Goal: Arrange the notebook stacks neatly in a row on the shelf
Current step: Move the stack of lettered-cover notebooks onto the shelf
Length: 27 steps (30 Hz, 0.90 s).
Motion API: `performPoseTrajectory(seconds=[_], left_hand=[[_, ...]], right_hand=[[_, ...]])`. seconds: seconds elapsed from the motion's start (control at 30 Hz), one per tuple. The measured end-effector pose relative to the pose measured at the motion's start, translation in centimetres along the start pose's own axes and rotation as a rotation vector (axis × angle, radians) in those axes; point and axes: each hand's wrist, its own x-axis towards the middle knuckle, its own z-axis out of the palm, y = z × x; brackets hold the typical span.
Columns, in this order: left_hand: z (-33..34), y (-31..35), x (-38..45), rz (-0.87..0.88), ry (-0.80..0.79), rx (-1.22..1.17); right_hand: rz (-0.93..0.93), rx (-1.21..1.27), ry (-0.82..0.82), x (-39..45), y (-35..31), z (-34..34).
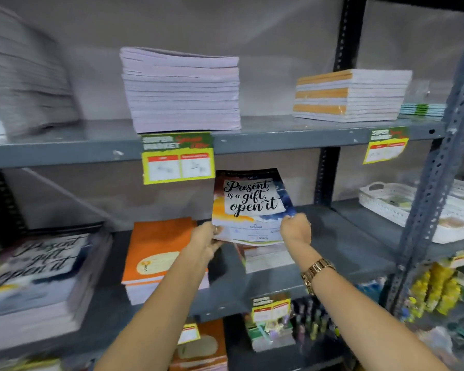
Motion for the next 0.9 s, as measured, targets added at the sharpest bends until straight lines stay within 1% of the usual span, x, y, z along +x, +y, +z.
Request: performPoseTrajectory(seconds=[0.23, 0.3, 0.43, 0.6, 0.8, 0.9], left_hand=[[-11.0, 4.7, -0.5, 0.092, 0.219, -0.017], [-14.2, 5.9, -0.9, 0.132, 0.312, 0.005], [-20.7, 7.9, -1.6, 0.194, 0.489, -0.044], [-27.9, 9.6, -2.2, 0.259, 0.646, -0.055], [-33.9, 11.0, -2.6, 0.289, 0.761, 0.003], [-35.4, 11.0, -2.8, 0.295, 0.830, 0.034]], right_hand=[[-0.103, -0.009, -0.161, -7.0, -4.8, 8.3], [-0.118, 0.016, -0.208, -9.4, -5.9, 11.0], [-0.139, 0.081, -0.271, -14.2, -7.7, 15.9], [-0.183, 0.071, -0.375, -19.5, -9.4, 21.3], [-0.211, 0.027, -0.471, -23.9, -10.7, 26.7], [-0.220, 0.013, -0.501, -25.0, -10.8, 28.1]])
